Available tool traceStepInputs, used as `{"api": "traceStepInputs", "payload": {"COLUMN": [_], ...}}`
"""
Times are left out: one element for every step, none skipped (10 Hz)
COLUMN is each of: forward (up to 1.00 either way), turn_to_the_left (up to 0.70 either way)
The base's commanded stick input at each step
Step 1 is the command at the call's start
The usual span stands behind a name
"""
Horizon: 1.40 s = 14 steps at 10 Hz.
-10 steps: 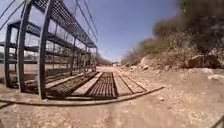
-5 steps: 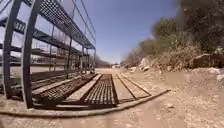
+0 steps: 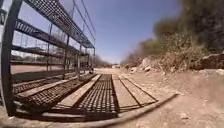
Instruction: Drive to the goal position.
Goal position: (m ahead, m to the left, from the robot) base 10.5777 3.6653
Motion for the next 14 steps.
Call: {"api": "traceStepInputs", "payload": {"forward": [0.7, 0.7, 0.7, 0.7, 0.7, 0.7, 0.7, 0.7, 0.7, 0.7, 0.7, 0.7, 0.7, 0.7], "turn_to_the_left": [0.0, 0.0, 0.0, 0.0, 0.0, 0.0, 0.0, 0.0, 0.0, 0.0, 0.0, 0.0, 0.0, 0.0]}}
